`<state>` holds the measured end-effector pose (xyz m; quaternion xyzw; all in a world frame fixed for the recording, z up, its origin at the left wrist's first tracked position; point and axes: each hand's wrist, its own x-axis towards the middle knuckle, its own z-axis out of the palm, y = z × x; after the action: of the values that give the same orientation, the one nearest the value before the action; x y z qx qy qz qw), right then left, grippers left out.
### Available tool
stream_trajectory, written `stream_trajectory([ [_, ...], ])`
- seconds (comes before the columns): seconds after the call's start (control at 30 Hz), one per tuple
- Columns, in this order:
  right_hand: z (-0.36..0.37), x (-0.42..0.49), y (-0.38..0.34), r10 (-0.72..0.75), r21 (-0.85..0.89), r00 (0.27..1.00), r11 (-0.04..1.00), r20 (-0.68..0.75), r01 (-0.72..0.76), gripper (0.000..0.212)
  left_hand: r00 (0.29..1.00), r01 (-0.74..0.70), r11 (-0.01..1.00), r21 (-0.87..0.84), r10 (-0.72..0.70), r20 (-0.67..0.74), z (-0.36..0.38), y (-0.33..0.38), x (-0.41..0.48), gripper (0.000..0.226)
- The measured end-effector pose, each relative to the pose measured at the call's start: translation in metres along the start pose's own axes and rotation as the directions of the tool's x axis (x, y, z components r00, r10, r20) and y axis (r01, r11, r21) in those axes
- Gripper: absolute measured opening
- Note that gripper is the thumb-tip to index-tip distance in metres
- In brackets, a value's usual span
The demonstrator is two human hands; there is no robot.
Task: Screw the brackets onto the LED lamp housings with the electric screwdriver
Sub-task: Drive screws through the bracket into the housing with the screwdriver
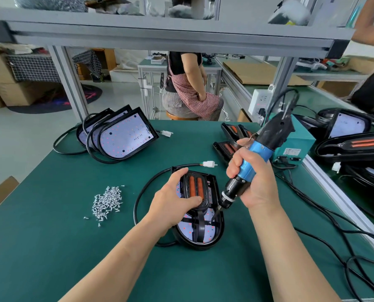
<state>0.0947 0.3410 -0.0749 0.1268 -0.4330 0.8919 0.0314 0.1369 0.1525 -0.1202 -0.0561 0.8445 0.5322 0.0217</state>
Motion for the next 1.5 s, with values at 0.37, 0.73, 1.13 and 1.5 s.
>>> stream_trajectory([
  [0.37, -0.034, 0.002, 0.021, 0.236, 0.58, 0.909, 0.814, -0.343, 0.008, 0.013, 1.0, 0.021, 1.0, -0.001, -0.021, 0.018, -0.001, 0.007, -0.007, 0.076],
  [0.73, -0.051, 0.007, 0.038, 0.331, 0.58, 0.87, 0.812, -0.366, -0.065, 0.019, 0.999, 0.027, 1.0, -0.013, -0.027, -0.026, -0.014, 0.003, -0.01, 0.077],
  [1.13, -0.05, 0.008, 0.039, 0.321, 0.549, 0.865, 0.833, -0.386, -0.065, 0.02, 0.943, 0.211, 0.975, 0.07, -0.184, -0.277, -0.116, -0.04, -0.021, 0.014],
  [1.5, -0.047, 0.007, 0.036, 0.337, 0.588, 0.858, 0.807, -0.387, -0.052, 0.019, 0.967, 0.194, 0.883, 0.429, -0.099, -0.234, -0.124, -0.049, -0.027, 0.024],
])
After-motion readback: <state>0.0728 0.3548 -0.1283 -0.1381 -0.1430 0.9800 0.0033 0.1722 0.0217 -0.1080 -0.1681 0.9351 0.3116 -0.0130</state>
